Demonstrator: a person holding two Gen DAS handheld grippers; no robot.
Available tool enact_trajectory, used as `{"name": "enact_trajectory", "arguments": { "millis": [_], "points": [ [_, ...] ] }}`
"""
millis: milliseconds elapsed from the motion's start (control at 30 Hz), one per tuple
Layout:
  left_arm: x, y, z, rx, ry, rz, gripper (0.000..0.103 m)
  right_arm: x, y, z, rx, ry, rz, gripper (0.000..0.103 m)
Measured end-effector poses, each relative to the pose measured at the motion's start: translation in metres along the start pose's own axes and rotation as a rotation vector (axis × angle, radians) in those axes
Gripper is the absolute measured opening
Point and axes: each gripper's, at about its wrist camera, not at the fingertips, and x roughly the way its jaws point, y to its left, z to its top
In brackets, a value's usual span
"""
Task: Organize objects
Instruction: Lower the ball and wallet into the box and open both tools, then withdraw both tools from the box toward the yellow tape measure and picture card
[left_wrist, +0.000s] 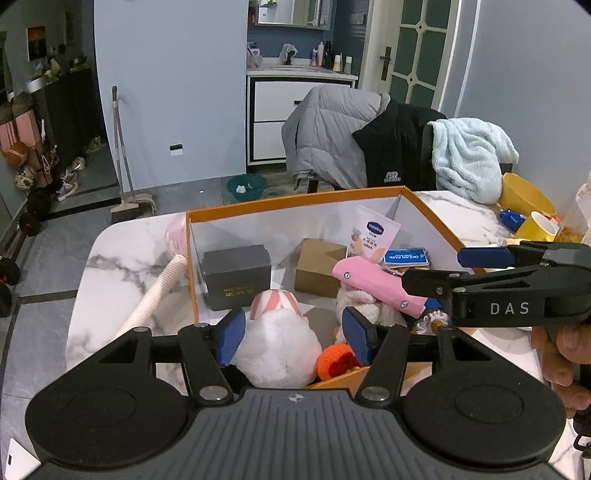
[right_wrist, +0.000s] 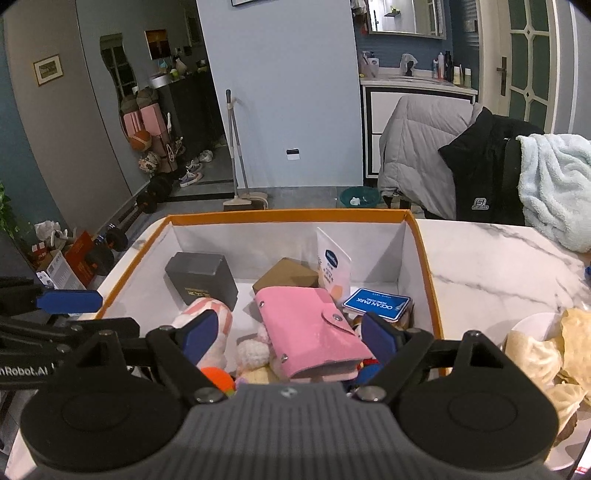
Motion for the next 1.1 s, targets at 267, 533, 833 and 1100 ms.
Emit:
{"name": "enact_trajectory", "arguments": {
  "millis": [267, 533, 833, 1100],
  "points": [
    [-0.021, 0.002, -0.001, 0.000, -0.024, 0.005, 0.069, -0.025, 0.005, -0.004, -0.010, -0.025, 0.012, 0.085],
    [-0.044, -0.001, -0.008, -0.004, -0.068, -0.018, 0.069, -0.052, 0.017, -0.018, -0.103, -0.042, -0.009, 0.085],
    [-0.061, -0.010, -0.027, 0.037, -0.082, -0.031, 0.073, -0.078, 0.022, -0.036, -0.180, -0.053, -0.029, 0.085],
    [-0.059, -0.013, -0.047, 0.044, -0.059, -0.049, 0.073, -0.095, 0.014, -0.056, -0.218, -0.052, -0.023, 0.089]
  ]
}}
